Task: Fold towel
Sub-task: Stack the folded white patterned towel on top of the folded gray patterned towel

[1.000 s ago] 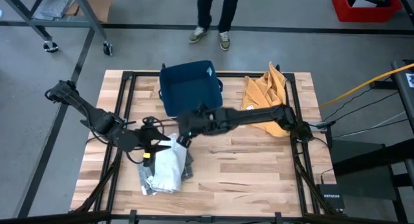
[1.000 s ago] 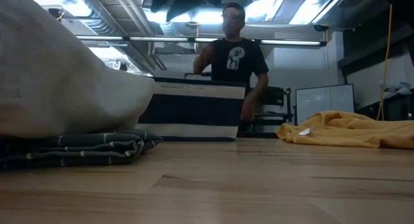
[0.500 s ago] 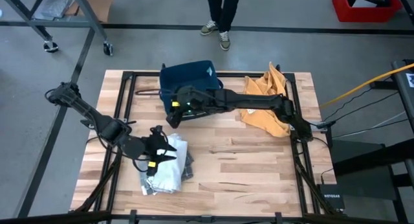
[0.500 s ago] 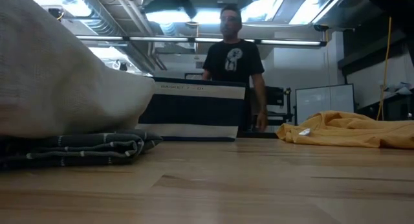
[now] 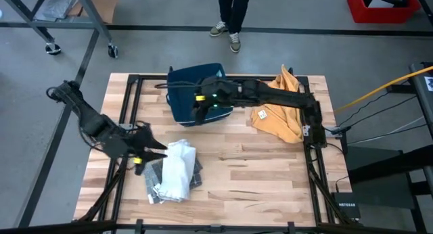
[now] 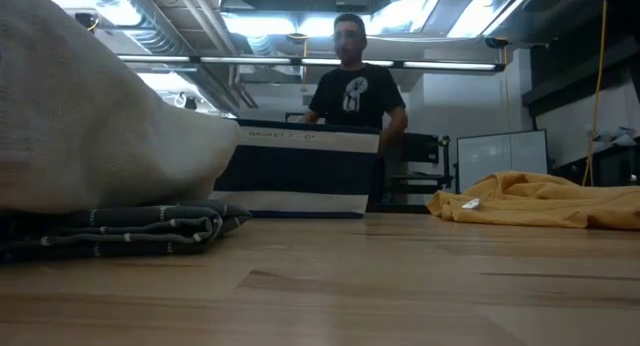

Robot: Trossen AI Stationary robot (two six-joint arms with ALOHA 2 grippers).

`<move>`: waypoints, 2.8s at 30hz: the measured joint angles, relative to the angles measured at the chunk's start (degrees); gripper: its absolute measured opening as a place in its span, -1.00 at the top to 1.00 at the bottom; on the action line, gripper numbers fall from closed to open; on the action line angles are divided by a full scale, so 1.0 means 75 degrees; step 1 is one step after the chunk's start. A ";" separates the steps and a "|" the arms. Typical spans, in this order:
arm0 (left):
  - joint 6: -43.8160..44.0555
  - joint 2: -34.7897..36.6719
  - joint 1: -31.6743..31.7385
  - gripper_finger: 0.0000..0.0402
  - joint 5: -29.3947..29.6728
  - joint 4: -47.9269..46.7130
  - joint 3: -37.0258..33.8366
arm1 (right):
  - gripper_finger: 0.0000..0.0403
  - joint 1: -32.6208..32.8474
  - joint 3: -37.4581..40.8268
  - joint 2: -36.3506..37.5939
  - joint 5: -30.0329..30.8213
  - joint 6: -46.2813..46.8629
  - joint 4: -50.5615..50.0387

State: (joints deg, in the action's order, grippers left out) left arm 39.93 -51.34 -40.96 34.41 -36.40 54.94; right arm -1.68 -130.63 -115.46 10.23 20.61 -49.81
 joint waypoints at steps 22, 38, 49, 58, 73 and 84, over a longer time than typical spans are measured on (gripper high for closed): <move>0.2328 0.0873 -0.2054 0.32 0.2704 -0.2685 -0.0001 | 0.12 0.3387 0.3441 0.4290 0.5197 0.3030 -0.4758; 0.2426 0.0544 -0.1776 0.32 0.2722 -0.1878 -0.0001 | 0.12 0.3571 1.1930 0.7408 0.4733 0.2992 0.5476; 0.3580 -0.0662 -0.1359 0.32 0.2704 -0.1868 -0.0007 | 0.12 0.3571 1.2414 0.4337 0.4451 0.3278 1.1250; 0.4701 -0.1912 -0.1380 0.32 0.2452 -0.1886 -0.0010 | 0.12 0.3571 1.0124 0.1419 0.3381 0.4244 1.1386; 0.6435 -0.3700 -0.2016 0.32 0.1339 -0.1874 -0.0012 | 0.12 0.3648 0.7993 -0.0259 0.1690 0.5340 0.8857; 0.6619 -0.4249 -0.2222 0.32 0.1226 -0.1352 -0.0013 | 0.12 0.4357 0.7636 -0.0702 0.3121 0.6943 0.8805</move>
State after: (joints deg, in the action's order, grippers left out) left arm 89.58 -83.21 -57.63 43.61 -46.54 54.85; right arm 31.00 -73.36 -120.73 33.64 72.68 16.23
